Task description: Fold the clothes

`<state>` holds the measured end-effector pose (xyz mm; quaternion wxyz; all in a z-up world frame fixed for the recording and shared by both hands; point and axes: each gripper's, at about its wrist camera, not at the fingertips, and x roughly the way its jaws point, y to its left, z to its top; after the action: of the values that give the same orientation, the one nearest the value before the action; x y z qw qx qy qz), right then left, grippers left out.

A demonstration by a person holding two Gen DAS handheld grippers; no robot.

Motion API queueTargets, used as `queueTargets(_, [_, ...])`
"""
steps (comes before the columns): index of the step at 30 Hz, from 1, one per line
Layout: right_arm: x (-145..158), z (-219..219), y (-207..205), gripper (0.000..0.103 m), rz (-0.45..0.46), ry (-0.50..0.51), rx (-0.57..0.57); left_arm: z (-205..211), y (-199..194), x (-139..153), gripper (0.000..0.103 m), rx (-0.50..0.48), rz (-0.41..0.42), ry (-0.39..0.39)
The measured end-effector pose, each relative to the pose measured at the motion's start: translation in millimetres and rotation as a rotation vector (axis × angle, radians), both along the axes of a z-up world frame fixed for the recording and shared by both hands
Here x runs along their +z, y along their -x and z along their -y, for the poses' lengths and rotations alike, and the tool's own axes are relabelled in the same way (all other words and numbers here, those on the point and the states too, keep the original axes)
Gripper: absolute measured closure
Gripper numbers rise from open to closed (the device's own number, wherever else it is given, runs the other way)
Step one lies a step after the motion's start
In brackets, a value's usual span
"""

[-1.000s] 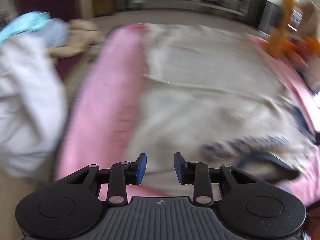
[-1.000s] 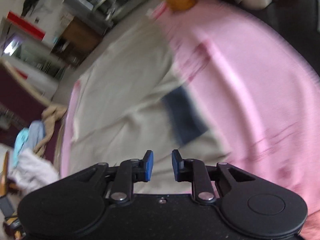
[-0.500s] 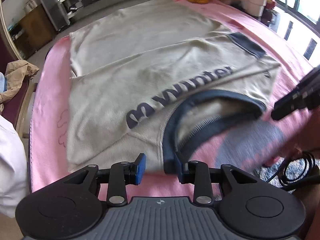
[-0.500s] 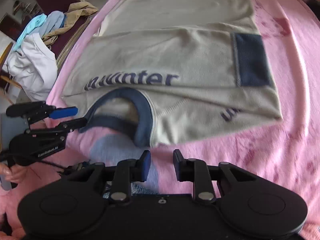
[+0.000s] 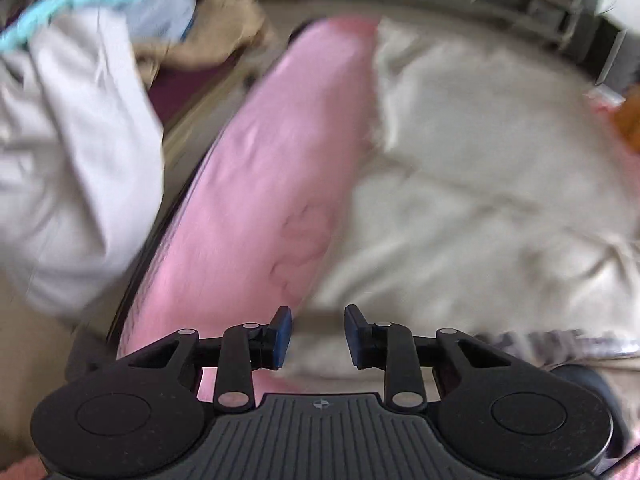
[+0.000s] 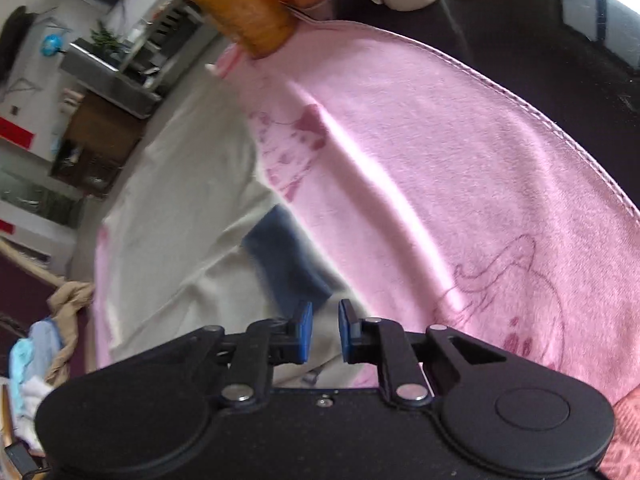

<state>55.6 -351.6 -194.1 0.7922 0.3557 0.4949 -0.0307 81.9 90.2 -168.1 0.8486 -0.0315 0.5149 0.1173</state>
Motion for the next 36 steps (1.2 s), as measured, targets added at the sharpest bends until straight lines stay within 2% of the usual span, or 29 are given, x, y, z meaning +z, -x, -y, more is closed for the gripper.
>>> queueTargets(1, [-3,0,-1,0.087,-0.021,0.012,0.003,4,1,0,0.067,-0.011,0.0,-0.033])
queueTargets(2, [-4,-1,-1,0.094,-0.04,0.035,0.006,8,2,0,0.067,-0.031,-0.003,-0.064])
queueTargets(3, [-5,-2,-1,0.097,-0.058,0.058,0.01,10,5,-1,0.064,-0.046,-0.004,-0.087])
queueTargets(5, [-1,-6,3,0.097,-0.067,0.096,0.028,9,11,0,0.063,-0.055,-0.008,-0.118])
queueTargets(7, [7,-2,10,0.095,-0.061,0.135,0.023,1,18,6,0.067,-0.036,-0.002,-0.121])
queueTargets(9, [22,-1,18,0.092,0.037,0.157,0.012,-11,26,19,0.073,-0.01,0.057,-0.084])
queueTargets(11, [45,0,27,0.092,0.17,0.141,0.016,-18,26,40,0.073,-0.017,0.138,-0.038])
queueTargets(15, [78,-3,18,0.092,0.314,-0.014,0.045,-29,25,82,0.074,-0.039,0.293,0.053])
queueTargets(16, [88,-11,11,0.092,0.351,-0.016,0.067,-27,20,91,0.073,-0.063,0.32,0.068])
queueTargets(19, [114,-33,-21,0.091,0.441,-0.008,0.147,-15,-6,106,0.073,-0.135,0.351,0.054])
queueTargets(22, [112,-50,-58,0.083,0.494,-0.017,0.22,-3,-38,91,0.071,-0.185,0.33,0.03])
queueTargets(24, [87,-51,-80,0.082,0.477,0.001,0.225,-3,-53,63,0.071,-0.175,0.275,0.034])
queueTargets(26, [43,-45,-94,0.084,0.372,0.007,0.181,-4,-64,36,0.088,-0.132,0.163,0.061])
queueTargets(27, [26,-40,-103,0.086,0.26,0.001,0.135,-3,-67,30,0.091,-0.13,0.131,0.079])
queueTargets(28, [19,-36,-110,0.089,0.219,-0.021,0.122,-1,-68,30,0.085,-0.153,0.133,0.101])
queueTargets(29, [12,-33,-116,0.089,0.182,-0.044,0.112,2,-69,31,0.082,-0.176,0.142,0.102])
queueTargets(31, [5,-32,-123,0.089,0.159,-0.09,0.131,10,-73,32,0.082,-0.218,0.161,0.076])
queueTargets(33, [-2,-32,-130,0.089,0.135,-0.14,0.15,14,-79,22,0.082,-0.236,0.118,0.118])
queueTargets(34, [-10,-34,-130,0.089,0.102,-0.212,0.165,16,-84,17,0.082,-0.245,0.092,0.133])
queueTargets(36, [-17,-45,-131,0.088,0.065,-0.263,0.231,22,-90,9,0.082,-0.262,0.06,0.135])
